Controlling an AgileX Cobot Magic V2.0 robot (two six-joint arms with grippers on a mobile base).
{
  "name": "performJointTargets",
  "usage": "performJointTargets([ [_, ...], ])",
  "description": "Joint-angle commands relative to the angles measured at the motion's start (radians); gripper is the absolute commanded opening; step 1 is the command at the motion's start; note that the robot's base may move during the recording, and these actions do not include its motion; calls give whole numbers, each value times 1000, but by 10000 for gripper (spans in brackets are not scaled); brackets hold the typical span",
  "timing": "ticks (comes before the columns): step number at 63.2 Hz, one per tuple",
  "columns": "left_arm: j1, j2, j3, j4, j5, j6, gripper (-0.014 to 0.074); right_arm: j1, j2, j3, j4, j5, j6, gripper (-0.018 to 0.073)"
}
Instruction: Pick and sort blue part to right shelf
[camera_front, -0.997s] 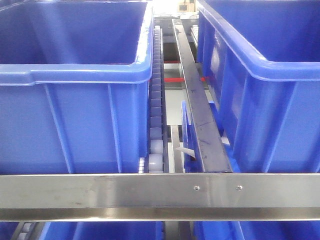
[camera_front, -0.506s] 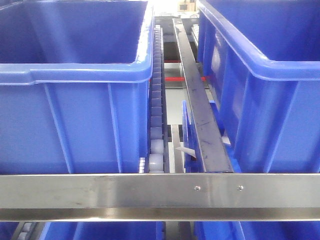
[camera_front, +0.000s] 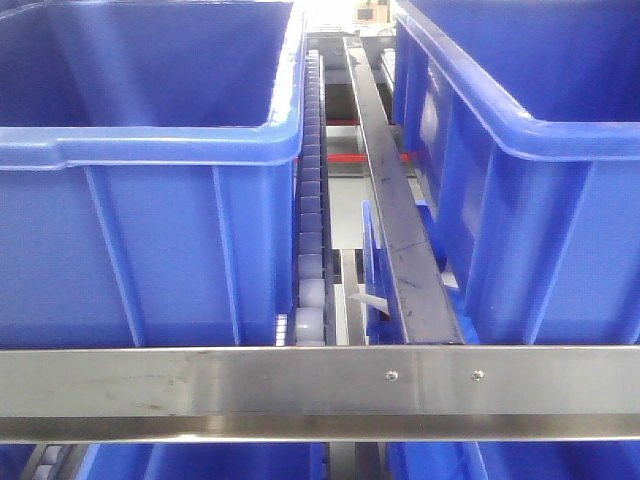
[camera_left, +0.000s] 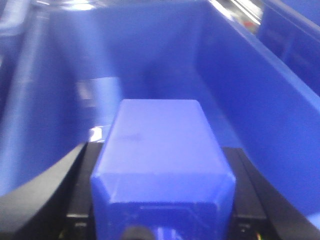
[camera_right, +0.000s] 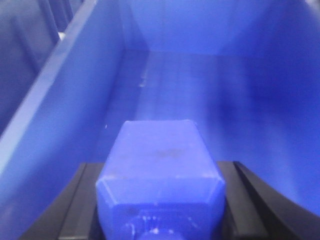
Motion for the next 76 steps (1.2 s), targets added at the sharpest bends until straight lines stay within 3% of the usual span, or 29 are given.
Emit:
performJointTargets([
  [1, -22, 77, -56, -13, -170, 5, 286, -5, 67, -45, -8, -198, -5, 447],
  [11, -23, 229, -117, -13, -179, 5, 321, -5, 152, -45, -8, -293, -5, 456],
  [22, -23, 349, -189, -13, -184, 5, 540, -5, 179, -45, -8, -303, -5, 645],
  [26, -23, 372, -202, -13, -184, 5, 598, -5, 180, -45, -8, -300, -5, 625],
  [45, -20, 343, -206, -13, -162, 5, 608, -5, 161, -46, -8, -281, -5, 627],
  [54, -20, 272, -206, -13, -127, 5, 519, -7, 114, -46, -8, -271, -5, 624],
  [60, -20, 220, -206, -11, -105, 5, 356, -17, 69, -46, -8, -235, -5, 588],
  [67, -20, 158, -206, -11, -92, 5, 111, -34, 8, -46, -8, -161, -5, 424],
  [76, -20, 104, -206, -13, -87, 5, 132, -34, -60, -46, -8, -121, -4, 129],
])
